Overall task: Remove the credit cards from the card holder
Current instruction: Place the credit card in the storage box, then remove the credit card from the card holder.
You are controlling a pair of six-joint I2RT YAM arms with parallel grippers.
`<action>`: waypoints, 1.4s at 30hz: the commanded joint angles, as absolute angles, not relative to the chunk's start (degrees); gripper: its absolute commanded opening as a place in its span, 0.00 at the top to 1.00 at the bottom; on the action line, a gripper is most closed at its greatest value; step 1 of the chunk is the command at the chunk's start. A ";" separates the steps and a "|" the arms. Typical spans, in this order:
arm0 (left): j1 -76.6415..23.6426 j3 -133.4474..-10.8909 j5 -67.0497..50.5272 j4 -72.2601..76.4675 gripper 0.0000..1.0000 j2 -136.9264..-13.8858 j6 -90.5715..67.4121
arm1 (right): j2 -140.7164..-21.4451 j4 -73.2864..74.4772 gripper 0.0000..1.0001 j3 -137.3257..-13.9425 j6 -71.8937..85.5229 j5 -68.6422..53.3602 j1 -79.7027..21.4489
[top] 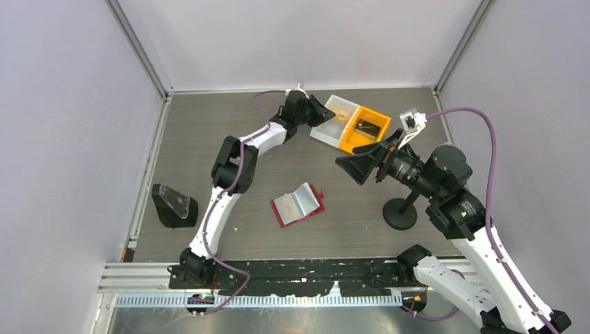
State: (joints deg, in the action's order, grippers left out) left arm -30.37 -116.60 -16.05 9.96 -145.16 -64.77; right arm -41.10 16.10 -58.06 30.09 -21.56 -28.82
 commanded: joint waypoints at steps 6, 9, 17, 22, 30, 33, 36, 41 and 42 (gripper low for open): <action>-30.94 -108.80 -22.52 11.59 0.77 -128.87 -59.00 | -43.03 25.71 0.04 -64.87 22.15 -17.37 -29.09; -30.92 -103.20 -23.75 11.89 0.77 -122.99 -57.70 | -43.72 28.02 0.02 -66.01 20.17 -17.27 -29.09; -30.51 -77.92 -19.66 6.83 0.74 -99.49 -50.65 | -44.71 31.46 0.14 -64.52 18.37 -19.21 -29.09; -31.11 -67.55 -13.23 -4.86 0.72 -85.61 -42.95 | -45.95 31.80 0.27 -61.97 19.19 -20.80 -29.09; -31.21 -55.68 -3.89 -20.37 0.65 -64.23 -39.70 | -49.39 29.26 0.35 -57.09 22.02 -22.36 -30.73; -31.20 -52.95 -6.49 -23.27 0.64 -60.82 -39.58 | -52.01 26.26 0.37 -54.66 23.91 -21.28 -32.69; -31.20 -50.60 -9.82 -25.89 0.65 -59.77 -38.42 | -55.77 24.65 0.39 -54.29 23.89 -17.80 -37.56; -31.20 -41.52 -16.70 -18.56 0.68 -59.81 -41.43 | -65.19 22.95 0.44 -56.57 22.71 -13.13 -43.95; -31.20 -39.63 -18.07 -16.48 0.69 -60.21 -42.47 | -66.35 21.23 0.46 -56.26 23.59 -13.46 -44.17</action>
State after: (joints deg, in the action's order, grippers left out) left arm -31.11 -45.36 -11.46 -21.17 -59.55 -40.34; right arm -62.17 26.85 -54.54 22.76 -16.75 -42.15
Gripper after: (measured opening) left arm 0.331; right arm 0.565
